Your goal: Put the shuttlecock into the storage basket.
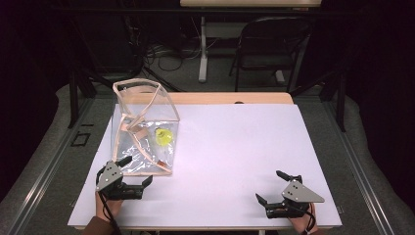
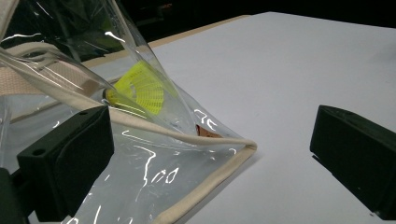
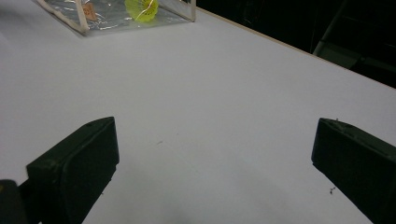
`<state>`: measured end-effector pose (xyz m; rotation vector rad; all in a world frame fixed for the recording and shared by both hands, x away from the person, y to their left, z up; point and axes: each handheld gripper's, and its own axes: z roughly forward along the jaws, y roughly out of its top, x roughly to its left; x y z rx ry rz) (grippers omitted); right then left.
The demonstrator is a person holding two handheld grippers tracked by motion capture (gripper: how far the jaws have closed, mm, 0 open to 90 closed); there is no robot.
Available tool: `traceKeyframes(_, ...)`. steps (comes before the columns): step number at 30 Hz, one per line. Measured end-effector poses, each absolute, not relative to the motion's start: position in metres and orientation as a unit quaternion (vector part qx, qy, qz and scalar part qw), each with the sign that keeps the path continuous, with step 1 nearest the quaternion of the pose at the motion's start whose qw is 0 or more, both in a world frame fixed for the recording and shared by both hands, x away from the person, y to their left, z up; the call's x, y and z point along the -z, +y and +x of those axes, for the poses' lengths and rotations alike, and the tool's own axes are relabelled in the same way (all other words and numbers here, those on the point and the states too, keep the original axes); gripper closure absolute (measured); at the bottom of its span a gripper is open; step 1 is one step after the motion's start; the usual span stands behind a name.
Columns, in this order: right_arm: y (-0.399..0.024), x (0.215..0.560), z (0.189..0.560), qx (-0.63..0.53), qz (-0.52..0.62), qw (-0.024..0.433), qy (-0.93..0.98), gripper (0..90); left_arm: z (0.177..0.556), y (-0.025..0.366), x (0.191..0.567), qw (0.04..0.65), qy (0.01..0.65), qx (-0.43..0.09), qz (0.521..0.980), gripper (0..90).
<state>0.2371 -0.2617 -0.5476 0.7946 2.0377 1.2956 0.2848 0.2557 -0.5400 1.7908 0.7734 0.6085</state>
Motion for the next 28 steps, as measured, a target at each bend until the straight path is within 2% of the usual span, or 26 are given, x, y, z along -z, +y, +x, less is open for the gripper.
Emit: traceKeyframes(28, -0.262, 0.548, 0.239, -0.489, 0.298, 0.293, 0.766, 0.2, 0.284, 0.251, 0.555, 0.513, 0.314, -0.251, 0.758, 0.0)
